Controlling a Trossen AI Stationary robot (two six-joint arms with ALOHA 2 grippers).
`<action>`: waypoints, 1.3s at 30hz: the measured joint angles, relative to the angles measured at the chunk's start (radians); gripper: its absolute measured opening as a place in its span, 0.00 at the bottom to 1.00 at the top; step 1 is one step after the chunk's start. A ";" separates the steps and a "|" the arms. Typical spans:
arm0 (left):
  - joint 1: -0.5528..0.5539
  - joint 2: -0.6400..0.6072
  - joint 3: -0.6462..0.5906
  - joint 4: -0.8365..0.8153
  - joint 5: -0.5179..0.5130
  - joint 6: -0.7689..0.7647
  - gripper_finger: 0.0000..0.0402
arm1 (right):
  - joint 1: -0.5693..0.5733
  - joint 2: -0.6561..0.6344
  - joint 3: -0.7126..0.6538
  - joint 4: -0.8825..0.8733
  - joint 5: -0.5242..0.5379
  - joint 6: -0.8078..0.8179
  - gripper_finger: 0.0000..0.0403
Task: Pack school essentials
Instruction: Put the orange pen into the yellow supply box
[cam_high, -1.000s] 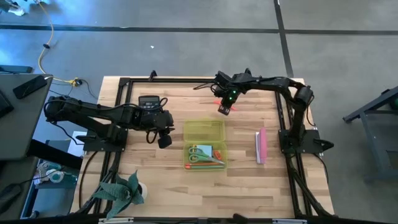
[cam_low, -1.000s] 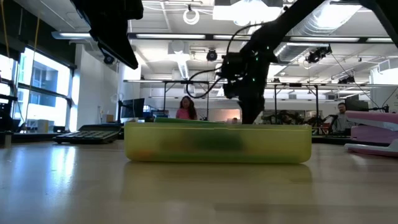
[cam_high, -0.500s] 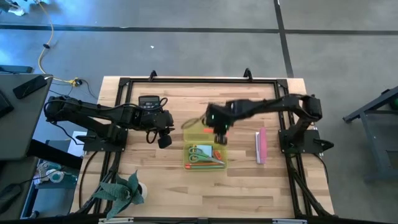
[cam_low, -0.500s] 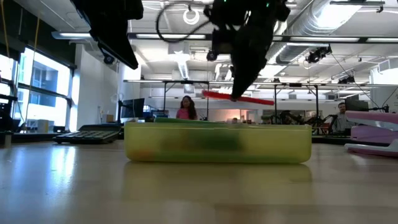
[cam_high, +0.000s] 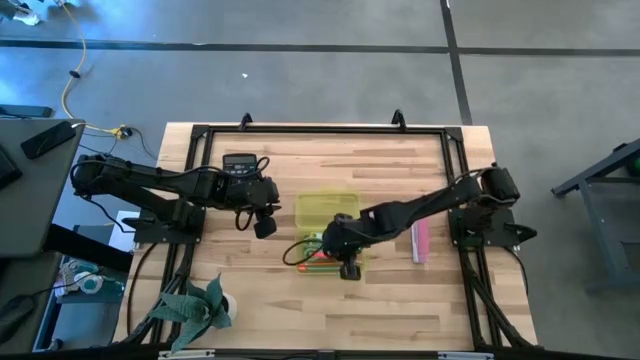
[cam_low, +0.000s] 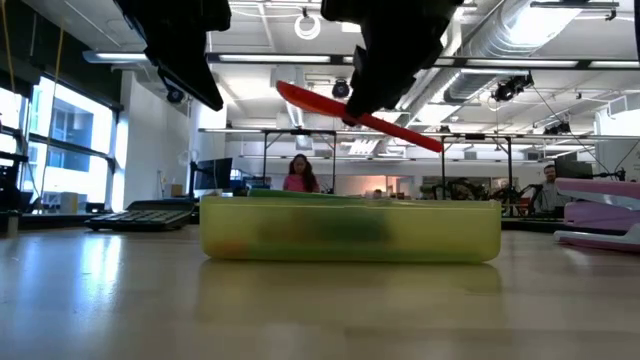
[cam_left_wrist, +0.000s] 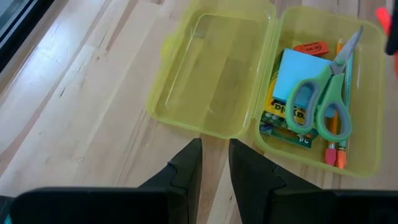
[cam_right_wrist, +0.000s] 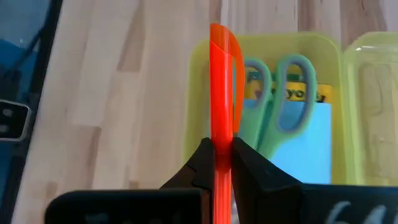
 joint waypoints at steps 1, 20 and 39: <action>0.000 0.000 0.000 0.000 0.000 0.000 0.17 | 0.008 0.000 0.000 0.009 0.005 0.009 0.03; 0.000 0.000 0.000 -0.001 0.000 0.003 0.17 | 0.032 0.000 -0.179 0.275 0.105 0.268 0.07; 0.000 0.000 0.000 -0.001 0.000 0.003 0.17 | 0.040 0.000 -0.335 0.465 0.087 0.187 0.13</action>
